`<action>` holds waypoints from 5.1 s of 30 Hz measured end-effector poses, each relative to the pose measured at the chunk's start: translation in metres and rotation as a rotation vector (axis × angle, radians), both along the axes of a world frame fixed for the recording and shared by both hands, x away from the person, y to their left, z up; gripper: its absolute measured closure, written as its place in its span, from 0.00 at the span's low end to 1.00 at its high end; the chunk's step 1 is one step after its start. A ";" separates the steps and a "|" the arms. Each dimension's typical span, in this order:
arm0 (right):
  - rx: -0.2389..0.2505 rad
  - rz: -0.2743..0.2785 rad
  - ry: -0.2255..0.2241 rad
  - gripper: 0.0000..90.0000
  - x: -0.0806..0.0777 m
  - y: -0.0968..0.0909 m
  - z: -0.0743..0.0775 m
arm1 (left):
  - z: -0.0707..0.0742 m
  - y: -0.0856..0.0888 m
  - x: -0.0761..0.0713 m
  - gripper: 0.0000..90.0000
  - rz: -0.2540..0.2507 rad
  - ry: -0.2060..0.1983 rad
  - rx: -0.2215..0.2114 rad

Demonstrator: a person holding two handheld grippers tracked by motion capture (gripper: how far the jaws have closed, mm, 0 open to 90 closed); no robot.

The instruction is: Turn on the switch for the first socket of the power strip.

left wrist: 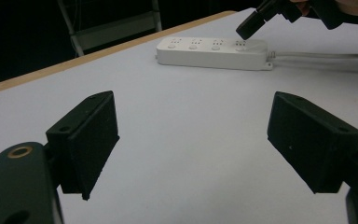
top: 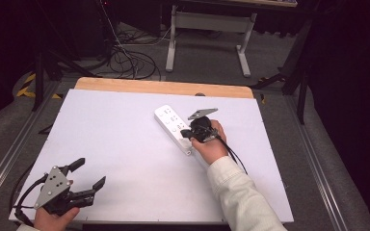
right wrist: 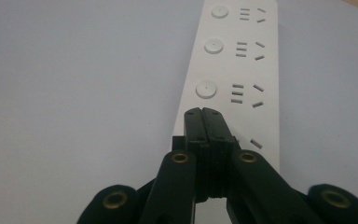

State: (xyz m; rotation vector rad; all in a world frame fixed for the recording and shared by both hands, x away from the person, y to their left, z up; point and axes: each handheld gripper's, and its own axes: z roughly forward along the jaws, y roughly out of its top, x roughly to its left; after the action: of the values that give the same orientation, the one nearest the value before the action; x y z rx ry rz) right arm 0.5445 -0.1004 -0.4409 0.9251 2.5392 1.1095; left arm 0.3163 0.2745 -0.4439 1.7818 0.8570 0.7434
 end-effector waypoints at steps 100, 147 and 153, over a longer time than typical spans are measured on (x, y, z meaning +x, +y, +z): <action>0.000 0.021 -0.138 1.00 -0.022 0.012 0.028 | 0.000 0.000 0.001 0.18 -0.002 0.005 0.005; 0.176 0.074 -0.251 0.18 -0.106 -0.053 0.078 | 0.001 -0.002 0.004 0.18 -0.013 -0.001 0.001; 0.198 0.079 -0.259 0.17 -0.119 -0.070 0.074 | 0.001 -0.002 0.004 0.18 -0.009 -0.001 -0.002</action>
State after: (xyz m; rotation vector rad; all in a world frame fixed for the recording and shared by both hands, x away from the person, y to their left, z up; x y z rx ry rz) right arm 0.4251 -0.1704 -0.3673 0.6769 2.3047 1.4243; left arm 0.3204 0.2723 -0.4428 1.7826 0.8486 0.7371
